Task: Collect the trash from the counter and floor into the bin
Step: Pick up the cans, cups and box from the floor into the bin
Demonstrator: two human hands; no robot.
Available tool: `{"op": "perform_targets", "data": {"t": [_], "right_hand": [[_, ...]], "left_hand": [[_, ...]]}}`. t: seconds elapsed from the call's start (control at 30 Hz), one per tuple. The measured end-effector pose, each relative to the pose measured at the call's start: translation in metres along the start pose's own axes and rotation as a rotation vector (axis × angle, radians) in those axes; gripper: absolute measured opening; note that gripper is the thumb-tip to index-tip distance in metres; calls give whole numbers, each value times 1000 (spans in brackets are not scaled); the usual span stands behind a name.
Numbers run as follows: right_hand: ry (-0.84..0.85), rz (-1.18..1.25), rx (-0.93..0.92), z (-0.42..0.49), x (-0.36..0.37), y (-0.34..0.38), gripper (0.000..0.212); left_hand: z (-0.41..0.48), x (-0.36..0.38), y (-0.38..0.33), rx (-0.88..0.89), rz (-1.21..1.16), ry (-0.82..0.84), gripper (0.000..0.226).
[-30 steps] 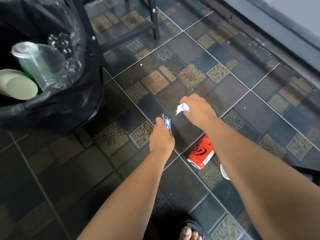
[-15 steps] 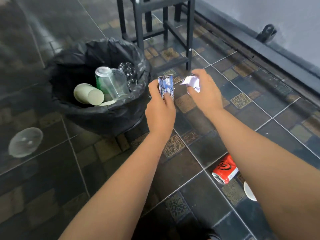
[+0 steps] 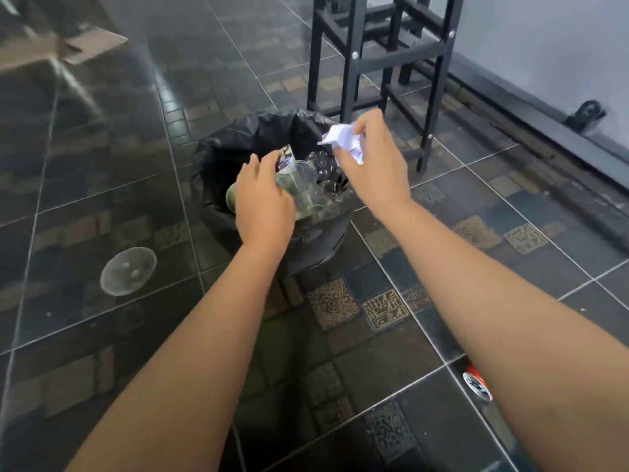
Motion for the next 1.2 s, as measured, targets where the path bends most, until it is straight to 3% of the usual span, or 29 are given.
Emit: {"op": "perform_targets", "data": {"t": [0.13, 0.23, 0.43, 0.7, 0.93, 1.07, 1.2], "right_hand": [[139, -93, -31, -1, 25, 3, 24], [252, -199, -56, -2, 40, -2, 38], [306, -285, -90, -9, 40, -19, 38], [271, -368, -3, -37, -30, -68, 52], [232, -549, 322, -125, -143, -147, 55], [276, -621, 563, -190, -192, -178, 59], [445, -711, 909, -250, -214, -203, 74]], "left_hand": [[2, 5, 21, -38, 217, 117, 47], [3, 11, 22, -8, 351, 174, 53], [-2, 16, 18, 5, 402, 168, 60], [-50, 49, -47, 413, 235, 70, 62], [-135, 125, -117, 607, 90, 284, 58], [-197, 171, -136, 695, 113, 556, 62], [-247, 205, -137, 728, 178, 809, 78]]}}
Point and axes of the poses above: each hand's wrist, its own z-axis towards the middle knuckle, its own x-axis out of the palm, y = z × x, the point moved 3 cm from there along z, towards the middle knuckle, and after that the axes turned 4 degrees about z, right-handed, at the moved point
